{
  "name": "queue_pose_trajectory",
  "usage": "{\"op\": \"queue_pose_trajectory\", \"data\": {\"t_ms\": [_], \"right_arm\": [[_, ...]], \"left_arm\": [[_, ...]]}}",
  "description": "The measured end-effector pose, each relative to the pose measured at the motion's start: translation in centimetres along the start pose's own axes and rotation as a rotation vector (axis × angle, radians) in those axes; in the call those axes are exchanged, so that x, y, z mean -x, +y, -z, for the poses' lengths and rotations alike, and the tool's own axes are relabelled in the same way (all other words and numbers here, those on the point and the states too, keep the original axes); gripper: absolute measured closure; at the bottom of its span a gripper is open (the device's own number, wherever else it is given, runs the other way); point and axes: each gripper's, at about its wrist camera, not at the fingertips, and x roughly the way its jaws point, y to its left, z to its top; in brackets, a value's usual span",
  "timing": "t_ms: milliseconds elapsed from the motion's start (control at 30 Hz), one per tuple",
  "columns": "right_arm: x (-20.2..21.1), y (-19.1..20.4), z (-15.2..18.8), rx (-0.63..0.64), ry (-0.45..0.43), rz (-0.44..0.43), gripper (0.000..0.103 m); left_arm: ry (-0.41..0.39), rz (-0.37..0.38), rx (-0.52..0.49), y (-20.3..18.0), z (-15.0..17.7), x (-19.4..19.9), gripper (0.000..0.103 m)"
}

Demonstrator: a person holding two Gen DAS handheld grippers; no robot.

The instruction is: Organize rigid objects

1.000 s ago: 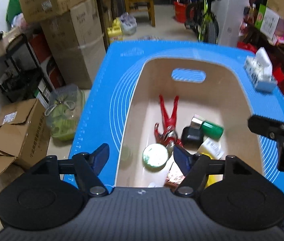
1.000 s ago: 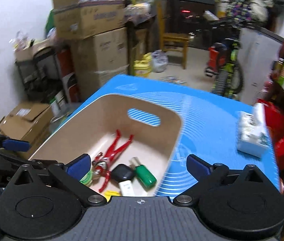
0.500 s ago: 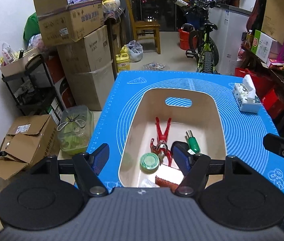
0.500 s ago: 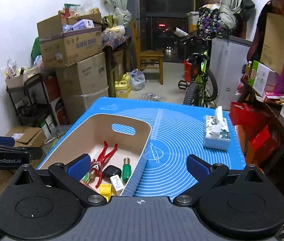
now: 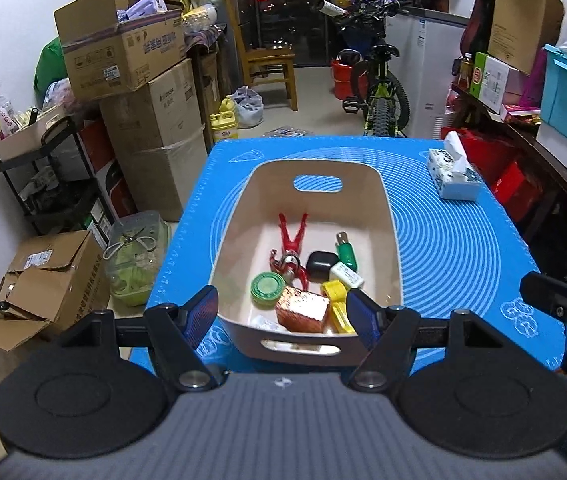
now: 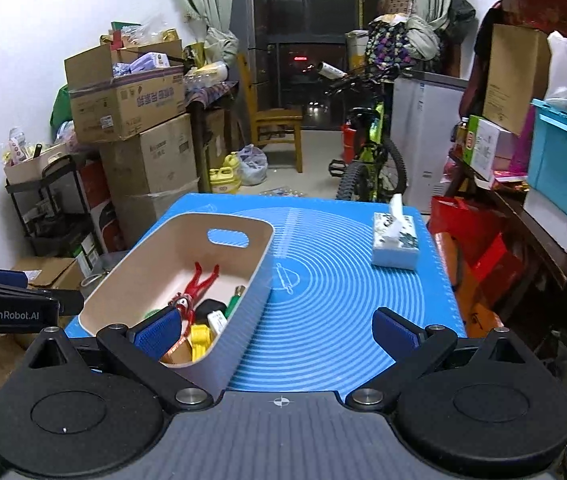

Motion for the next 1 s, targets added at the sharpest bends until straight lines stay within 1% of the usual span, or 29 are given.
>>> {"op": "queue_pose_trajectory", "data": {"t_ms": [200, 367, 600, 833, 1000], "right_arm": [[1.5, -0.3, 2.1, -0.022, -0.021, 0.013, 0.002], [1.4, -0.4, 3.5, -0.031, -0.023, 0.013, 0.002], [0.9, 0.6, 6.2, 0.023, -0.049, 0.058, 0.002], [0.6, 0.3, 6.4, 0.006, -0.057, 0.052, 0.002], [0.4, 0.2, 6.6, 0.009, -0.048, 0.046, 0.002]], "left_arm": [[-0.007, 0.024, -0.005, -0.6, 1.8, 0.4, 0.031], [-0.017, 0.030, -0.003, -0.8, 2.9, 0.3, 0.031], [-0.035, 0.014, -0.005, -0.7, 4.9, -0.6, 0.031], [-0.065, 0.021, -0.008, -0.8, 5.5, -0.8, 0.031], [-0.063, 0.035, 0.001, -0.6, 5.8, -1.0, 0.031]]}}
